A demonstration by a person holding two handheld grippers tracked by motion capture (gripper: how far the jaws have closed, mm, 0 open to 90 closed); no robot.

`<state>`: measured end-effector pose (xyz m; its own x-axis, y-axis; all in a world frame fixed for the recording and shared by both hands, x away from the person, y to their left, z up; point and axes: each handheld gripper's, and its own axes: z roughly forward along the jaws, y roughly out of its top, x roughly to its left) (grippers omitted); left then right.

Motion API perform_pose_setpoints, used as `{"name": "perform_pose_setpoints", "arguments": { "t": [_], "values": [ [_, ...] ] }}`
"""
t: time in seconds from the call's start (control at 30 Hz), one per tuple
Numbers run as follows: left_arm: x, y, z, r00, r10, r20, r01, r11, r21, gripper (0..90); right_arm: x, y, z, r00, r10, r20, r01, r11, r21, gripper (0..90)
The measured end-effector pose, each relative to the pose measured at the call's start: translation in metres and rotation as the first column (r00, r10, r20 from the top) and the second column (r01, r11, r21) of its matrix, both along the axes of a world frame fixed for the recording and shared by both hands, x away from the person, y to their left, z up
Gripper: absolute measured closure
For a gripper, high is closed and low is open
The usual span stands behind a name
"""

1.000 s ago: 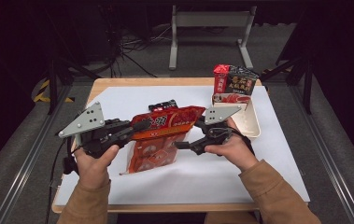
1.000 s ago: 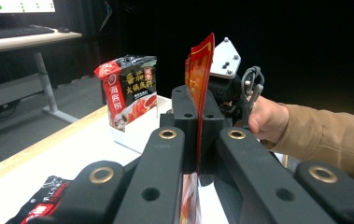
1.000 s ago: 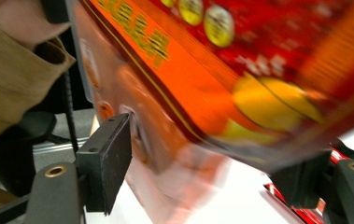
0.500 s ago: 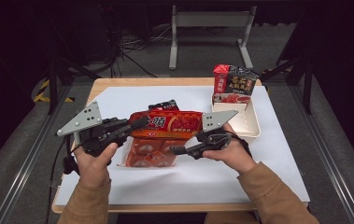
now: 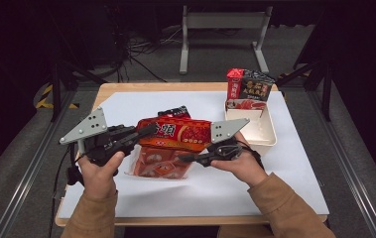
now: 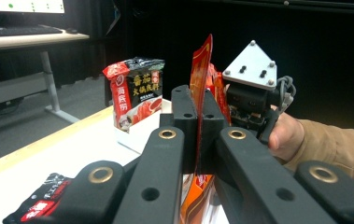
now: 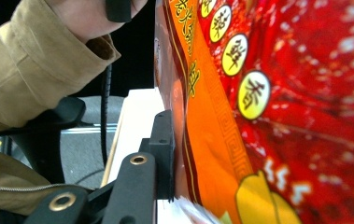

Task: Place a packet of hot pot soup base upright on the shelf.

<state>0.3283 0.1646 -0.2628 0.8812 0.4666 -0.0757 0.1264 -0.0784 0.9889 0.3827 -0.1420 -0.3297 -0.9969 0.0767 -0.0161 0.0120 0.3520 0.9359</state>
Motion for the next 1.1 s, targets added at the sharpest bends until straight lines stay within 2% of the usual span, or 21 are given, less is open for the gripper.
{"name": "perform_pose_setpoints", "arguments": {
  "t": [0.2, 0.33, 0.4, 0.57, 0.7, 1.0, 1.1],
  "values": [
    [0.003, -0.001, -0.003, 1.0000, 0.007, -0.006, -0.007, 1.0000, -0.001, 88.4, 0.000, -0.006, 0.009, 0.9999, -0.011, -0.008, 0.011, 0.999, -0.049, 70.3],
    [0.005, 0.000, -0.004, 0.9998, 0.014, -0.013, -0.014, 0.9999, -0.001, 84.2, 0.000, -0.010, 0.015, 0.9998, -0.019, 0.003, 0.020, 0.997, -0.077, 70.4],
    [0.006, 0.002, -0.004, 0.9994, 0.031, -0.018, -0.031, 0.9995, -0.001, 78.8, 0.000, -0.012, 0.019, 0.9998, -0.020, -0.002, 0.020, 0.996, -0.088, 70.5],
    [0.009, 0.007, -0.006, 0.9977, 0.064, -0.022, -0.064, 0.9979, 0.006, 59.1, 0.002, -0.020, 0.027, 0.9993, -0.038, -0.008, 0.037, 0.995, -0.098, 70.5],
    [0.013, 0.008, -0.008, 0.9963, 0.081, -0.028, -0.080, 0.9965, 0.021, 51.1, 0.005, -0.027, 0.035, 0.9981, -0.061, 0.000, 0.061, 0.992, -0.110, 70.5],
    [0.022, 0.012, -0.015, 0.9941, 0.091, -0.060, -0.087, 0.9948, 0.052, 45.2, 0.013, -0.042, 0.057, 0.9940, -0.108, 0.019, 0.109, 0.986, -0.122, 70.4],
    [0.025, 0.013, -0.019, 0.9917, 0.109, -0.069, -0.103, 0.9916, 0.079, 44.5, 0.019, -0.049, 0.064, 0.9920, -0.126, 0.012, 0.126, 0.985, -0.114, 70.4]
  ]
}}
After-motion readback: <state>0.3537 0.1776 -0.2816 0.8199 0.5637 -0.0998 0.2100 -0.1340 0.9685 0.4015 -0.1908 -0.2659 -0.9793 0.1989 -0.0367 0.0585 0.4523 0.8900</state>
